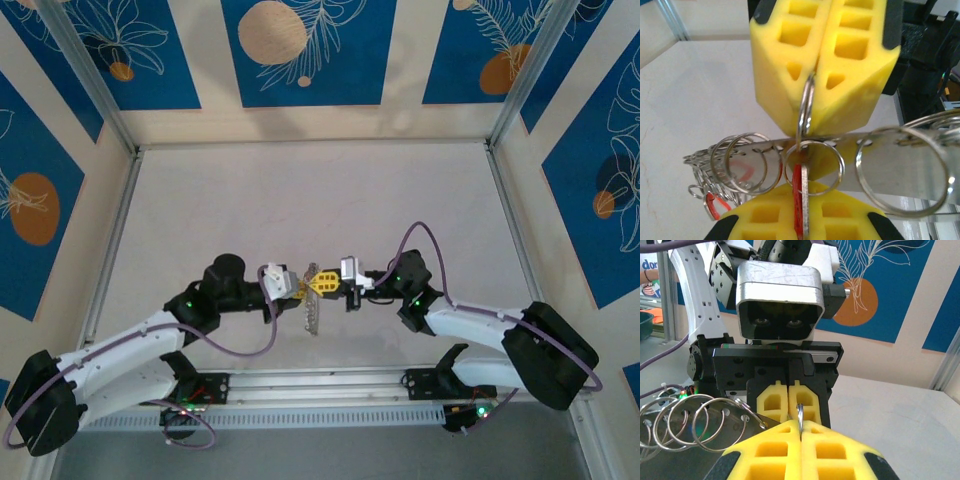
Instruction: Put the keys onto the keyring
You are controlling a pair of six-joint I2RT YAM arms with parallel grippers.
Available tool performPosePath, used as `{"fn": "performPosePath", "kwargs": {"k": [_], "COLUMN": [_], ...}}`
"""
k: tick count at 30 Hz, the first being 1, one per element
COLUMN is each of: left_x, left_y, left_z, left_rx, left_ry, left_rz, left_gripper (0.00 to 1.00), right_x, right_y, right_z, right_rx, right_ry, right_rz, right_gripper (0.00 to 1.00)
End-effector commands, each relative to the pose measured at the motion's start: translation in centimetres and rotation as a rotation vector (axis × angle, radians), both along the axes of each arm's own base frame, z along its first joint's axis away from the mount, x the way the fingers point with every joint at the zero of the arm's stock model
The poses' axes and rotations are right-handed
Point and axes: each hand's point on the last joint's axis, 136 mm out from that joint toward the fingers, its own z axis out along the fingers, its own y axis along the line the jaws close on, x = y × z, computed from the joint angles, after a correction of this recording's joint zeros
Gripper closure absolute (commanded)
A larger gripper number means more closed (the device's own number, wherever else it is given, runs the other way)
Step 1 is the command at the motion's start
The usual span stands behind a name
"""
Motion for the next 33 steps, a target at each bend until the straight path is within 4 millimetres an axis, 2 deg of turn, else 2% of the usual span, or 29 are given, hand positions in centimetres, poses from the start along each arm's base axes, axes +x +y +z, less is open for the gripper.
{"fn": "performPosePath", "kwargs": {"k": [1,7,14,20,25,26,29,33], "left_x": [0.4,0.1,-0.2,0.1,0.2,0.4,1.1,2.1], "left_y": [0.5,1.3,0.5,0.7,0.2,0.2,0.4,-0.1], "left_z": [1.1,0.6,0.6,0.7,0.5,0.4,0.0,-0.6], "left_rx": [0.063,0.245,0.342,0.48,0.578,0.608,0.713,0.825], "left_ry": [-0.046,-0.075,-0.086,-0.174,-0.254,-0.274,-0.35,-0.436], "left_rz": [0.003,-0.062,-0.156,-0.209,-0.272,-0.28,-0.3,-0.329], "left_gripper": [1.0,1.0,1.0,1.0,1.0,1.0,1.0,1.0], "right_x": [0.3,0.5,1.2,1.4,1.7,1.9,2.3,2.6], "right_y": [-0.3,-0.9,-1.4,-1.7,-1.9,-2.0,-2.3,-2.9], "right_z": [1.0,-0.3,-1.9,-3.6,-4.9,-4.9,-5.2,-5.1], "right_rx": [-0.015,-0.101,-0.152,-0.222,-0.248,-0.237,-0.233,-0.204], "right_ry": [-0.067,-0.088,-0.072,-0.066,-0.079,-0.085,-0.088,-0.085], "right_rz": [-0.031,-0.076,-0.138,-0.163,-0.199,-0.212,-0.241,-0.281], "right_gripper": [1.0,1.0,1.0,1.0,1.0,0.99,0.82,0.71]}}
